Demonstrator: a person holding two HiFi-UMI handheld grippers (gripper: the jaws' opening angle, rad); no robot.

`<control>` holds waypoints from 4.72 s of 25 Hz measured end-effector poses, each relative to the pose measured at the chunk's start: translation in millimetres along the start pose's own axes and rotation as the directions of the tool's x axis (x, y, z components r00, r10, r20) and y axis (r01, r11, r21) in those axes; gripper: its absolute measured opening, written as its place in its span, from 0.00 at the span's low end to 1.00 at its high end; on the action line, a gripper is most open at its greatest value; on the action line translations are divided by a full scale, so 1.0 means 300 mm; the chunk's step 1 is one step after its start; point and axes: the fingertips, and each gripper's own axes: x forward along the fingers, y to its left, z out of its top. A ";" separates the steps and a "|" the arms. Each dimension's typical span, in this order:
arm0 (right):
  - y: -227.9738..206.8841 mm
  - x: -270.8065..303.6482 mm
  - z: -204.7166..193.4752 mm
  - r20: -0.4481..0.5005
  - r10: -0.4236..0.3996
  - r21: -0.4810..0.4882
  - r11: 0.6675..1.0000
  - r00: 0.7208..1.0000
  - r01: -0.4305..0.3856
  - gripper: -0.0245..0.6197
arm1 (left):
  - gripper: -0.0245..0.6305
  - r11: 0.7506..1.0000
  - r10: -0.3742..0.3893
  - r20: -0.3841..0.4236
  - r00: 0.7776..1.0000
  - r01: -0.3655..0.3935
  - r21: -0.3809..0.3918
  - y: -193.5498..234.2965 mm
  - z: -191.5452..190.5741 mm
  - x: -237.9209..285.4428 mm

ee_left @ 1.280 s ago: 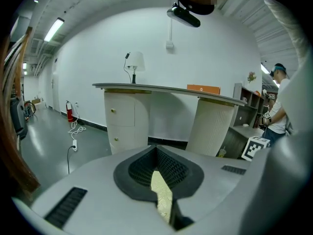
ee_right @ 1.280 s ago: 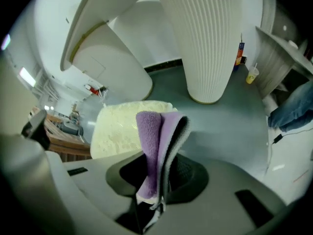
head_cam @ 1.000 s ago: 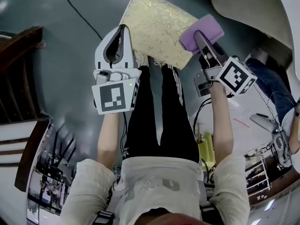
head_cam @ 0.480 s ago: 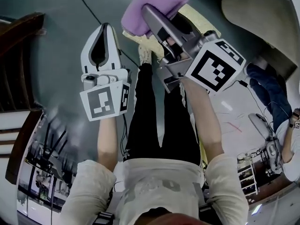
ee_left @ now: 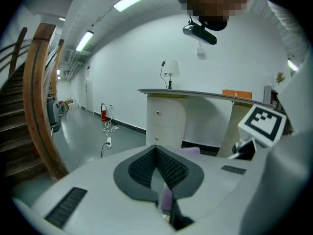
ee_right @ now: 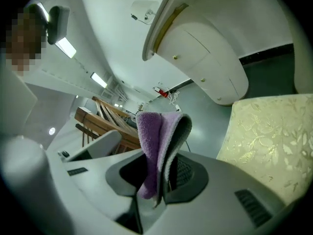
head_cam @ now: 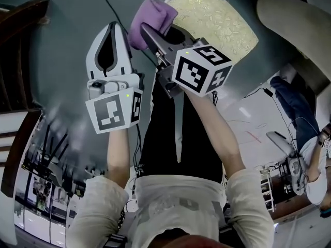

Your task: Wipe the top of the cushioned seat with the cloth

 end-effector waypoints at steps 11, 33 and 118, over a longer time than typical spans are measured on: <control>-0.284 0.119 -0.205 -0.120 -0.218 0.022 0.975 0.968 0.222 0.19 | 0.05 0.999 -0.030 -0.014 0.999 0.030 0.017 0.039 -0.045 0.010; -0.402 -0.067 -0.311 -0.146 -0.394 0.067 0.911 0.908 0.406 0.19 | 0.05 0.989 -0.131 -0.018 0.991 0.132 0.064 -0.060 0.020 0.048; 1.102 -1.253 0.739 0.707 -0.070 -0.556 0.560 0.704 0.614 0.19 | 0.05 0.989 -0.133 0.332 0.934 0.101 0.110 -0.518 1.286 -0.628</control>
